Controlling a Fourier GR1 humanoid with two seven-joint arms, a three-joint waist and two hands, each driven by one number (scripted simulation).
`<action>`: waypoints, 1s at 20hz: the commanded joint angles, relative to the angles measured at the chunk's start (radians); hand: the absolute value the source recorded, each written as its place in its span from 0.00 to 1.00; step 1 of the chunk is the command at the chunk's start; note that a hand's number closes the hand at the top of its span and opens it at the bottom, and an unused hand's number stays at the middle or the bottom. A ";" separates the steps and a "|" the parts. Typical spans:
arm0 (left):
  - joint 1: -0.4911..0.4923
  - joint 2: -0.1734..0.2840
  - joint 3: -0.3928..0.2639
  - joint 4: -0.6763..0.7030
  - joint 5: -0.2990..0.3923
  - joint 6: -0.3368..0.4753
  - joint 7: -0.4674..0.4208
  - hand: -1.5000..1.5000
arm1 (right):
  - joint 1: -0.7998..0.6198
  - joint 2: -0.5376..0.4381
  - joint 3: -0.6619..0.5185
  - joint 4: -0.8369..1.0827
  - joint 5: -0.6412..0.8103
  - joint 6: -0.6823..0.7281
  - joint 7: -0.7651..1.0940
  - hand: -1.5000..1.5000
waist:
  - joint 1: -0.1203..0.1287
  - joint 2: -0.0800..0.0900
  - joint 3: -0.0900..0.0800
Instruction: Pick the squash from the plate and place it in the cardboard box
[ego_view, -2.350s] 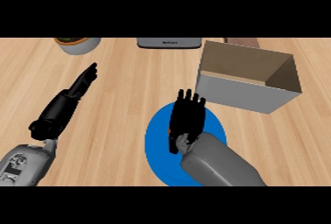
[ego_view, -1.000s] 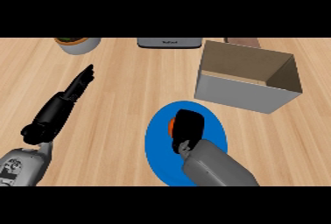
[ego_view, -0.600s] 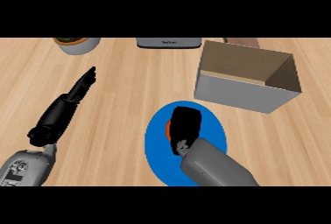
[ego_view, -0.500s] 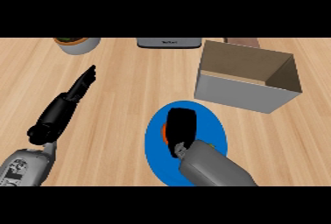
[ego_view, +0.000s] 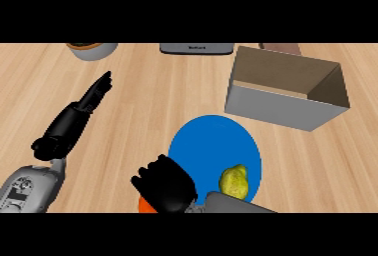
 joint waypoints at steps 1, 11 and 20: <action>0.043 0.019 0.027 0.002 0.005 -0.009 -0.035 0.50 | 0.011 -0.125 0.042 -0.170 0.027 -0.067 -0.205 1.00 | -0.023 -0.008 -0.001; 0.039 0.028 0.054 -0.017 -0.006 -0.024 -0.016 0.50 | 0.060 -0.224 -0.300 -0.512 -0.037 -0.036 -0.059 1.00 | -0.039 -0.009 -0.002; 0.064 0.023 0.066 -0.020 -0.005 -0.056 -0.033 0.50 | 0.009 -0.272 -0.700 -0.393 -0.204 -0.001 -0.029 1.00 | -0.021 -0.004 -0.002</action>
